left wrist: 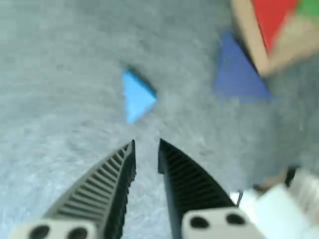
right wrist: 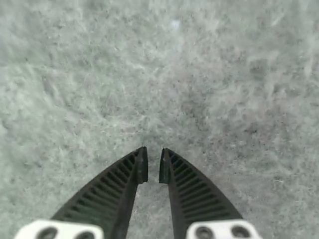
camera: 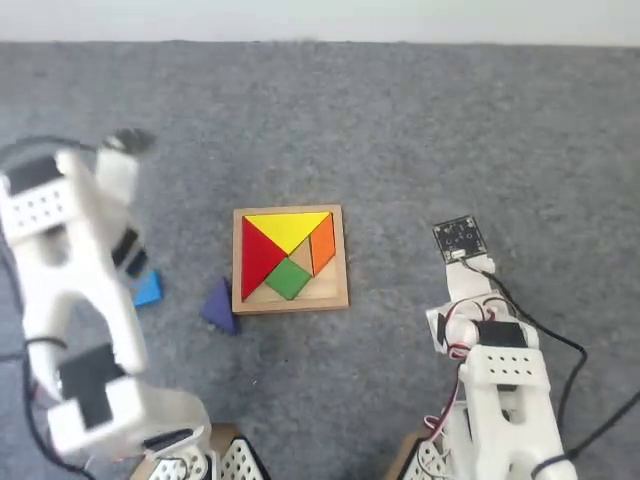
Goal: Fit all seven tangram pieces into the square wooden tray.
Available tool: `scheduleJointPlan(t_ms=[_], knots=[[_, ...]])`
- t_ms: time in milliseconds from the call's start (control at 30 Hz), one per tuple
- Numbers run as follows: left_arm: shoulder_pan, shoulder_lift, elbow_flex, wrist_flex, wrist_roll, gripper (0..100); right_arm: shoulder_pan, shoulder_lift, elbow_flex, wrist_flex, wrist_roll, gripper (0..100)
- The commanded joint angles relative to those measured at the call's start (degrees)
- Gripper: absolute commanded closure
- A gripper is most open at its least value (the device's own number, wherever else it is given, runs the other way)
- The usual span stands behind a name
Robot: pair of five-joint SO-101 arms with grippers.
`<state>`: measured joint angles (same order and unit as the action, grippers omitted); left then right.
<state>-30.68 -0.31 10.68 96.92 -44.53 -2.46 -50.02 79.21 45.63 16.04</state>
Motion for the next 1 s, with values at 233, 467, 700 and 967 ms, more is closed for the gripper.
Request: scheduleJointPlan(t_ms=[233,467,700,967], knots=[[-2.6,-8.3,27.9,-33.3,-13.3,77,0.5,-1.4,1.1,-2.4,0.6,93.3],[-4.3,4.7,23.5,-40.4,-18.2,77,0.6,-1.3,1.1,-2.4,0.5,93.3],[-5.1,11.8,20.6,-35.7,-20.5,78,0.5,-1.3,1.1,-2.5,0.5,93.3],[-4.9,8.9,25.5,-35.4,-20.2,91,0.5,-1.3,1.1,-2.5,0.5,93.4]])
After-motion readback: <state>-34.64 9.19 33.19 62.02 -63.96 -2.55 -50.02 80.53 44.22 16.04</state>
